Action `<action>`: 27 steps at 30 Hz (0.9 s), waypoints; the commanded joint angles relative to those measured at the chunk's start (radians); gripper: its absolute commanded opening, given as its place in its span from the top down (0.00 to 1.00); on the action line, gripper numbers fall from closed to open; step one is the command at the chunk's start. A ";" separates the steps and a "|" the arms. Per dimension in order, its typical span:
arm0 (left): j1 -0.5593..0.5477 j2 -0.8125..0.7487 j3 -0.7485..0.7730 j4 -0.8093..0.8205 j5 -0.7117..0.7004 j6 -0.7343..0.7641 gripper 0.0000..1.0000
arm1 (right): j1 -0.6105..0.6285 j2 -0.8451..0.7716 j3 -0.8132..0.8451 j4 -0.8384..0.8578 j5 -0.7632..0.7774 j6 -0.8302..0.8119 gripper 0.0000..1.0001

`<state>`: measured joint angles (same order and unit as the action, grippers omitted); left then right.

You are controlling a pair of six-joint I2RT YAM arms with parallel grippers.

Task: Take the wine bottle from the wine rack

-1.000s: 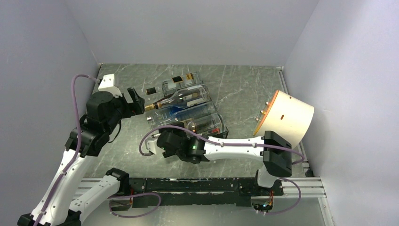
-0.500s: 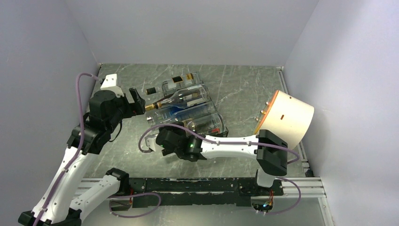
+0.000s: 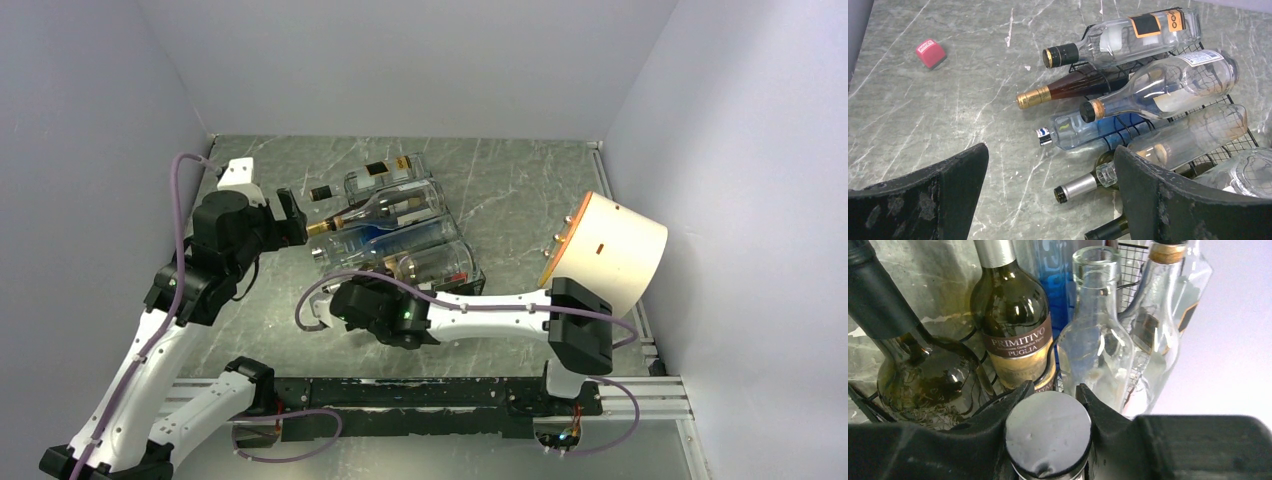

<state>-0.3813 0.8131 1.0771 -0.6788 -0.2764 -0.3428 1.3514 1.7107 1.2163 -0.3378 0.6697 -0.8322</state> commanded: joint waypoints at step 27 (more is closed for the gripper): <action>0.009 0.032 0.038 0.017 -0.003 0.013 0.03 | 0.088 -0.458 0.128 0.145 -0.060 0.282 1.00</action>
<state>-0.3809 0.8410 1.0859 -0.6846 -0.2886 -0.3367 1.4387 1.3689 1.2911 -0.3202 0.5701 -0.5671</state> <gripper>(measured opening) 0.973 0.378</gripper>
